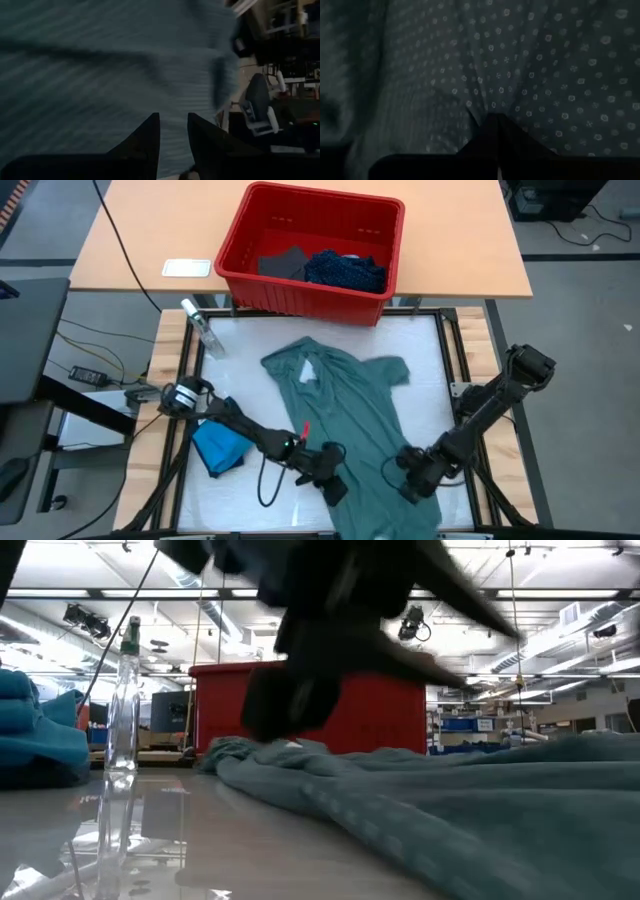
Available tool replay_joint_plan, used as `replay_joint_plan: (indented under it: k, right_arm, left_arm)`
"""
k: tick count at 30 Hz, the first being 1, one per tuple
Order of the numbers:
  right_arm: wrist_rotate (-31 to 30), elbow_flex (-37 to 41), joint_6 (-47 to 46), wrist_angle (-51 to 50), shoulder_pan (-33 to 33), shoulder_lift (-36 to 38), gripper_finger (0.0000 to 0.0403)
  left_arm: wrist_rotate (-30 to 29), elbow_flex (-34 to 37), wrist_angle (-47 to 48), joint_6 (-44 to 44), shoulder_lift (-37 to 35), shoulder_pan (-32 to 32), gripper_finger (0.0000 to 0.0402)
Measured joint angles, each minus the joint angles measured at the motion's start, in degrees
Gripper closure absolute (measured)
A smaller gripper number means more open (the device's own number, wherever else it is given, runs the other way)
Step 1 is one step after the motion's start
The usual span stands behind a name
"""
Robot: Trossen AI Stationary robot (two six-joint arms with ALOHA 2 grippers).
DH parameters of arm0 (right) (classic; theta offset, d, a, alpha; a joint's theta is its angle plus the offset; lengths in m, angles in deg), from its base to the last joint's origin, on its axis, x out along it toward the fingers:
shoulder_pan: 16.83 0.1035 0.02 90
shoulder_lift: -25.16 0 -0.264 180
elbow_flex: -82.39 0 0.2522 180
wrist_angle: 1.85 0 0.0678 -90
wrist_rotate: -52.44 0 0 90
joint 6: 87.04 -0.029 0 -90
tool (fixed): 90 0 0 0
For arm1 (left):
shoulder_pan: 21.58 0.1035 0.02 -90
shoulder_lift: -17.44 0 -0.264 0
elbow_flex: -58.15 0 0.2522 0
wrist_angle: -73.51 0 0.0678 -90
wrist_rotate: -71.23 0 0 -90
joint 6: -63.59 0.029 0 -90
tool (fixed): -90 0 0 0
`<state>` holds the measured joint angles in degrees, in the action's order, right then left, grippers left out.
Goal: Fold laundry
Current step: Fold the green polo shirt
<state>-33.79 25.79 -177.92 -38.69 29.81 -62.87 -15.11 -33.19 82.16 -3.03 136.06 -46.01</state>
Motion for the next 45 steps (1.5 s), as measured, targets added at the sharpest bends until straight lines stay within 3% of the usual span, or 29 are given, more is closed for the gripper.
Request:
replay_joint_plan:
  k: [3,9,15,22,30,39,42,45]
  right_arm:
    - [3.65,-0.46,-0.59,1.99,2.01,0.42,0.0400]
    - [-2.41,-1.53,8.90,1.29,-3.33,2.63,0.0400]
    - [-6.51,-1.53,28.89,0.43,-19.26,2.03,0.0400]
    - [-13.41,-1.53,45.17,0.26,-41.14,2.29,0.0400]
    - [-12.50,0.62,55.56,-7.83,-58.81,2.30,0.0400]
    - [-10.49,3.52,56.37,-18.36,-63.90,2.92,0.0400]
    - [-5.88,1.33,53.66,-19.63,-62.60,4.71,0.0399]
    - [-4.03,-3.29,52.00,-16.42,-60.51,7.78,0.0399]
  left_arm:
    - [0.93,0.02,2.51,-1.71,0.24,-1.00,0.0297]
    - [1.27,-0.02,9.38,-2.31,-0.40,-1.32,0.0297]
    - [1.23,-0.04,21.19,-2.15,-0.95,0.17,0.0297]
    - [-0.21,-0.02,34.98,6.34,-5.85,6.37,0.0297]
    - [0.05,0.09,39.84,25.29,-7.75,18.75,0.0297]
    - [6.00,3.90,39.16,42.04,-7.57,37.48,0.0297]
    - [11.89,3.93,39.07,45.43,-8.00,42.04,0.0297]
    - [14.08,3.94,38.87,48.73,-10.54,44.41,0.0297]
